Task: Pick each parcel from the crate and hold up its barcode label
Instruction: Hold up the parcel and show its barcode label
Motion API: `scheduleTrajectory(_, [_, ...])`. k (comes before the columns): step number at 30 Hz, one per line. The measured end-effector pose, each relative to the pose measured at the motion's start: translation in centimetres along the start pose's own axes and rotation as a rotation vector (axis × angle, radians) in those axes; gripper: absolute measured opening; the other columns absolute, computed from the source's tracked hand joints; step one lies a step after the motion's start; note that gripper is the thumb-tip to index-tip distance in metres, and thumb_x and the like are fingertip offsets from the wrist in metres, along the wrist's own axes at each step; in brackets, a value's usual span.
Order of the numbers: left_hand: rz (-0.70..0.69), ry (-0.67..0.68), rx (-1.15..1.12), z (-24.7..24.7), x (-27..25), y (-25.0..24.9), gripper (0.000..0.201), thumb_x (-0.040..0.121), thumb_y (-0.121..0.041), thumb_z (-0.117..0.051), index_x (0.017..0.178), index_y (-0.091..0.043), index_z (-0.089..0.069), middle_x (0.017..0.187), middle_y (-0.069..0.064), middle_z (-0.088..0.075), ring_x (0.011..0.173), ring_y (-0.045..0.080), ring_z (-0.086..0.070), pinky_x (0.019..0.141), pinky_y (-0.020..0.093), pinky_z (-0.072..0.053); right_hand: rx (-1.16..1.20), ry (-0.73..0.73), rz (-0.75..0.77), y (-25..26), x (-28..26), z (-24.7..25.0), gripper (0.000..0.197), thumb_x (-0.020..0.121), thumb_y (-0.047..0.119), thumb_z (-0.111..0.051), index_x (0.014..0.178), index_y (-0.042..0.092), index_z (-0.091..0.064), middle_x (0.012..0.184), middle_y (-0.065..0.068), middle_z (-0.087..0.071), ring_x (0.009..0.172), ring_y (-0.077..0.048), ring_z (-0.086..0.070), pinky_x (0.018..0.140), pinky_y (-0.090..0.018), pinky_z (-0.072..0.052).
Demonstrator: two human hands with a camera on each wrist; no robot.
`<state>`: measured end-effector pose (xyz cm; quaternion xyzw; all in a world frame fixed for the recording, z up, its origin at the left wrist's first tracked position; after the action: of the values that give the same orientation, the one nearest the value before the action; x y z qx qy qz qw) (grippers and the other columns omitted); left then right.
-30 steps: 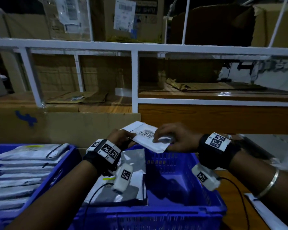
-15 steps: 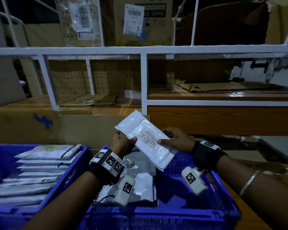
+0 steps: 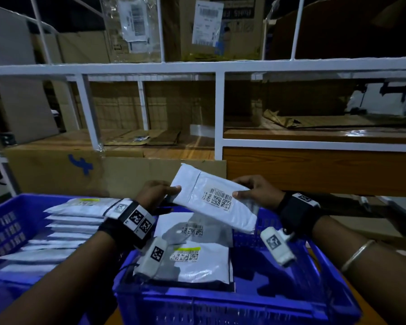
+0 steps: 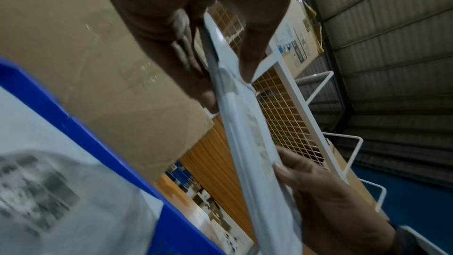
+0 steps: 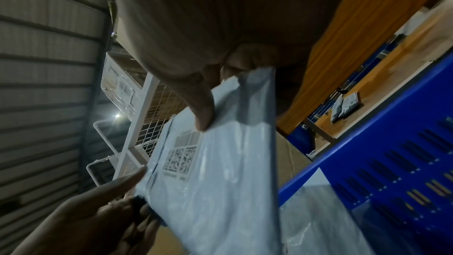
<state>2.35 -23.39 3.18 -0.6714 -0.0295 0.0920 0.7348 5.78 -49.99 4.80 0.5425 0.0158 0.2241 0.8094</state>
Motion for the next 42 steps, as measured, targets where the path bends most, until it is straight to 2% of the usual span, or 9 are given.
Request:
scheduleTrajectory(5, [0.036,-0.026,0.053,1.6,0.7,1.1,0.025,0.082,-0.007,-0.073,0.067,-0.006,-0.053,0.063,0.011,-0.048,0.056,0.026,-0.055,0.060,0.036,-0.057,0.128,-0.047,-0.073,-0.7,0.8,-0.5,0.036,0.080,-0.014,-0.066,0.115,-0.005,-0.060,0.095,-0.010,-0.066,0.082,-0.018,-0.064,0.066,-0.021,-0.057])
scheduleTrajectory(8, [0.042,0.002,0.137,2.2,0.9,1.9,0.032,0.078,-0.006,-0.076,0.053,-0.006,-0.055,0.055,0.010,-0.051,0.053,0.029,-0.062,0.075,0.052,-0.057,0.130,-0.055,-0.111,-1.6,1.7,-1.3,0.031,0.080,-0.019,-0.063,0.107,-0.006,-0.063,0.090,-0.013,-0.065,0.078,-0.023,-0.062,0.063,-0.023,-0.056])
scheduleTrajectory(11, [0.016,0.032,0.436,2.7,1.0,1.6,0.031,0.074,-0.010,-0.079,0.057,0.000,-0.055,0.049,0.010,-0.053,0.046,0.025,-0.061,0.058,0.036,-0.052,0.083,-0.033,-0.159,-2.7,2.7,-2.4,0.023,0.081,-0.018,-0.062,0.096,-0.001,-0.065,0.087,-0.012,-0.066,0.070,-0.017,-0.064,0.061,-0.023,-0.055])
scheduleTrajectory(18, [-0.059,0.085,0.971,2.3,2.7,1.4,0.036,0.082,-0.033,-0.074,0.101,-0.003,-0.071,0.096,0.015,-0.073,0.078,0.024,-0.069,0.079,0.028,-0.055,-0.066,0.015,-0.213,-5.5,6.0,-4.8,0.026,0.082,-0.012,-0.066,0.108,-0.011,-0.067,0.096,-0.017,-0.066,0.068,-0.016,-0.061,0.067,-0.026,-0.051])
scheduleTrajectory(22, [-0.044,0.240,1.074,-0.3,3.5,2.6,0.028,0.087,-0.029,-0.070,0.109,-0.012,-0.072,0.100,0.012,-0.074,0.062,0.016,-0.069,0.059,0.009,-0.049,-0.147,0.019,-0.238,-6.9,7.8,-6.4,0.025,0.083,-0.009,-0.068,0.107,-0.016,-0.065,0.091,-0.012,-0.063,0.062,-0.006,-0.056,0.060,-0.021,-0.046])
scheduleTrajectory(26, [-0.033,0.265,1.181,-1.4,4.1,3.2,0.021,0.090,-0.016,-0.061,0.106,-0.009,-0.073,0.104,0.011,-0.073,0.069,0.022,-0.069,0.080,0.028,-0.057,-0.245,0.054,-0.276,-8.6,9.0,-7.6,0.016,0.082,-0.004,-0.071,0.098,-0.003,-0.069,0.079,-0.009,-0.063,0.070,-0.017,-0.058,0.066,-0.030,-0.050])
scheduleTrajectory(29, [-0.038,0.264,1.281,-1.7,4.8,4.2,0.027,0.093,-0.015,-0.054,0.115,-0.006,-0.069,0.120,0.013,-0.066,0.108,0.028,-0.063,0.092,0.031,-0.049,-0.355,0.057,-0.276,-9.6,9.4,-7.4,0.029,0.079,0.007,-0.078,0.106,-0.002,-0.070,0.096,-0.010,-0.066,0.090,-0.022,-0.062,0.074,-0.033,-0.048])
scheduleTrajectory(35, [-0.055,0.396,1.422,-2.9,5.2,5.6,0.033,0.098,-0.018,-0.050,0.128,-0.012,-0.061,0.133,0.008,-0.060,0.117,0.022,-0.057,0.089,0.025,-0.042,-0.612,0.151,-0.247,-10.0,9.3,-7.3,0.030,0.073,0.030,-0.085,0.096,0.019,-0.068,0.101,-0.003,-0.068,0.094,-0.021,-0.065,0.074,-0.028,-0.049])
scheduleTrajectory(42, [-0.078,0.386,1.503,-3.0,5.6,6.1,0.033,0.101,-0.014,-0.044,0.128,-0.004,-0.059,0.132,0.011,-0.059,0.121,0.025,-0.056,0.092,0.027,-0.043,-0.965,0.446,0.009,-6.5,7.6,-9.5,0.048,0.075,0.035,-0.083,0.118,0.023,-0.067,0.121,-0.004,-0.060,0.108,-0.023,-0.056,0.080,-0.025,-0.039])
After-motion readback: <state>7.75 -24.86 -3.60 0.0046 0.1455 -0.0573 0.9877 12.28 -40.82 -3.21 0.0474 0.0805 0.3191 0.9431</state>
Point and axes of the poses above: each hand's wrist, its own x-axis towards the middle knuckle, its own z-axis out of the back of the hand, y = z × x, the point moved 8 cm from there along x, towards the middle knuckle
